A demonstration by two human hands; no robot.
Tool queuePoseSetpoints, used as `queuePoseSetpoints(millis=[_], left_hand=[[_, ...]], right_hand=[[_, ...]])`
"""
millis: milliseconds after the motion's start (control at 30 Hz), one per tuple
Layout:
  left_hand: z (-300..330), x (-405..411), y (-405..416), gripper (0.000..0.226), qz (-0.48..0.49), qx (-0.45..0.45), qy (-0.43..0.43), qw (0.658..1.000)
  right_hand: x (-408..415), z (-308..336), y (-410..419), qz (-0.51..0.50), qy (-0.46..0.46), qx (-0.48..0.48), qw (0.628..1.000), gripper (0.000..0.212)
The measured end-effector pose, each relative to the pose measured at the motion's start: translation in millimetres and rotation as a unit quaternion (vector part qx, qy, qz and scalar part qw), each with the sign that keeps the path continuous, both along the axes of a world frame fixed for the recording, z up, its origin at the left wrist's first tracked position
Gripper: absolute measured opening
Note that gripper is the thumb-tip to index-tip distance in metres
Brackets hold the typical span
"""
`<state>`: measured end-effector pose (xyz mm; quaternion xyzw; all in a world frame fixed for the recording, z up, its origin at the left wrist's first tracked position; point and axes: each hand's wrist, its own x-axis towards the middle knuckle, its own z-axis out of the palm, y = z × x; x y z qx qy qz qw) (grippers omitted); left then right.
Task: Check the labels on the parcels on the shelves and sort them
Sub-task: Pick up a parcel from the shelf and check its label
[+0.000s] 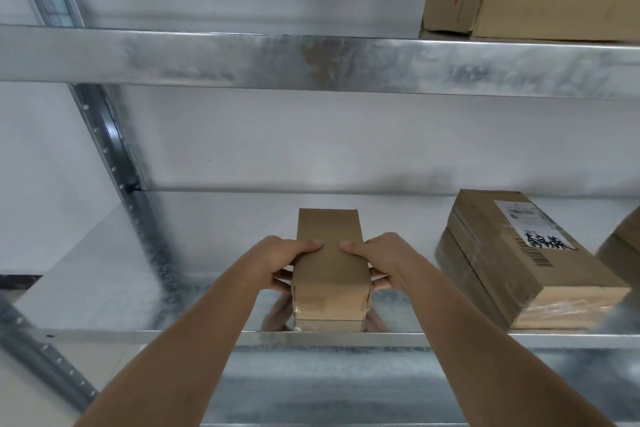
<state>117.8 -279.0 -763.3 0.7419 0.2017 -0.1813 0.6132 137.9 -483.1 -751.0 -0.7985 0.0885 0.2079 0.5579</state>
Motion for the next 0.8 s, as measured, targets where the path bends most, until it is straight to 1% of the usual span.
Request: queuePoseSetpoints(millis=[233,333,433,467,533,600,633,667,700,733,767,800], left_hand=[[1.8,1.4,-0.2,0.053,-0.003,0.0,0.006,1.0],[2.0,-3.6,0.5,0.054,-0.004,0.005,-0.005,1.0],[0.5,-12.6,-0.3,0.053,0.013,0.001,-0.03,0.999],[-0.8,-15.4,0.2,0.053,0.02,-0.01,-0.038,0.999],[-2.0,-20.6,2.0,0.054,0.038,-0.064,-0.052,0.996],[-1.9,-26.2,1.6,0.066,0.053,-0.135,-0.057,0.988],[-1.3,-28.2,0.1,0.071,0.055,-0.154,-0.064,0.984],[-1.1,-28.4,-1.8,0.068,0.051,-0.153,-0.069,0.984],[0.1,-28.7,-4.4,0.061,0.047,-0.141,-0.075,0.986],[2.3,-29.1,-7.0,0.053,0.045,-0.114,-0.082,0.989],[4.9,-28.5,-9.5,0.047,0.042,-0.086,-0.091,0.991],[7.7,-26.7,-11.4,0.044,0.035,-0.051,-0.096,0.993]], right_hand=[[0.8,0.6,1.8,0.001,0.001,0.0,1.0,0.04],[-3.1,-1.6,-0.7,-0.008,-0.009,0.007,1.0,0.045],[-11.3,-8.8,-4.3,-0.01,-0.012,0.016,1.0,0.056],[-15.3,-10.4,-4.5,-0.009,-0.005,0.024,1.0,0.057],[-20.8,-8.8,-3.1,-0.025,0.02,0.076,0.997,0.05],[-23.0,-5.5,-3.2,-0.049,0.031,0.124,0.991,0.045],[-22.4,-4.1,-3.6,-0.052,0.025,0.131,0.99,0.044],[-21.9,-2.1,-4.0,-0.053,0.015,0.132,0.99,0.047],[-20.5,-1.3,-4.7,-0.055,0.0,0.121,0.991,0.052],[-19.4,1.6,-4.6,-0.053,-0.015,0.104,0.993,0.057],[-17.5,3.5,-4.7,-0.047,-0.031,0.08,0.995,0.058],[-15.2,4.5,-5.2,-0.041,-0.045,0.059,0.996,0.055]])
